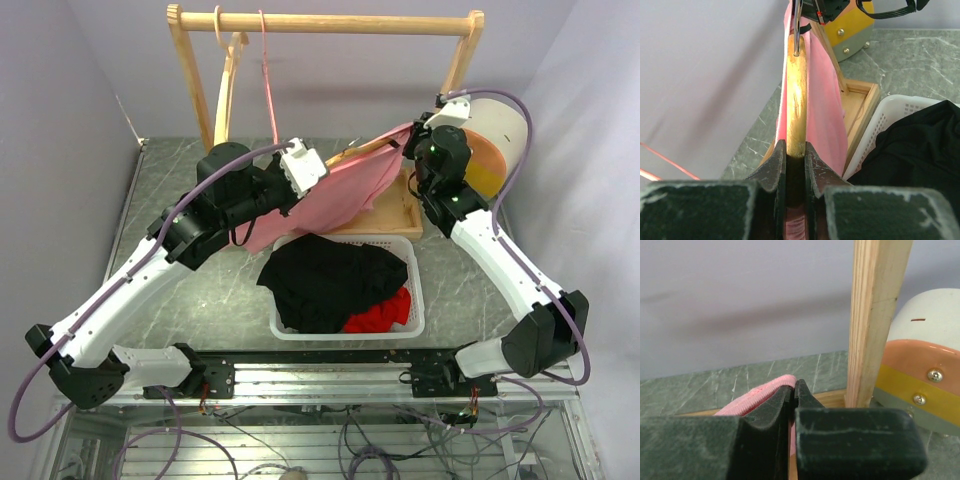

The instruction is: Remove the t-shirt from the hanger

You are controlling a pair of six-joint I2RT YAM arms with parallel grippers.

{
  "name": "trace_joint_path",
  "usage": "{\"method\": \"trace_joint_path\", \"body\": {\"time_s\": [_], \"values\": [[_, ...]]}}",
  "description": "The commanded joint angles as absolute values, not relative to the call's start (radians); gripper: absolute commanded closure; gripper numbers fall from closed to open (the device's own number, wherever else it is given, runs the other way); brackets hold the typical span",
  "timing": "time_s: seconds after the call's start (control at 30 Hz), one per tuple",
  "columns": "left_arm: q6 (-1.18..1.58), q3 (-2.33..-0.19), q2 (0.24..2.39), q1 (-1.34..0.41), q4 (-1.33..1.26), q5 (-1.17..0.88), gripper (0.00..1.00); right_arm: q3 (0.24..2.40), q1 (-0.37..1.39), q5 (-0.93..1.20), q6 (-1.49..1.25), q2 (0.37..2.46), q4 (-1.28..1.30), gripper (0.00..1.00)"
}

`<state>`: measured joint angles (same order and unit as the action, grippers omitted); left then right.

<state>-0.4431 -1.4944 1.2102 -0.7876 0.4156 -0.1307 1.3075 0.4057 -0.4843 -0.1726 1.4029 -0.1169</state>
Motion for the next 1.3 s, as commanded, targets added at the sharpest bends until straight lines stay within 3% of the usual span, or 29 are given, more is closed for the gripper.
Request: {"method": "trace_joint_path", "body": {"time_s": [0.0,0.6,0.9,1.27], "values": [[-0.459,-1.521,1.073,-0.782,0.439,-0.205,0.93,1.283,0.276,-0.689,-0.127,1.451,-0.074,1.0],[-0.492,-1.567,1.081,-0.783,0.499,-0.292,0.93,1.225,0.137,-0.549,-0.208,1.448,-0.044,1.0],[-0.56,-1.571,1.07,-0.783,0.577,-0.328,0.93,1.319,0.11,-0.682,-0.135,1.455,-0.056,1.0],[-0.579,-1.56,1.053,-0.782,0.592,-0.373,0.93,1.323,0.021,-0.58,-0.186,1.46,-0.025,1.0]]}}
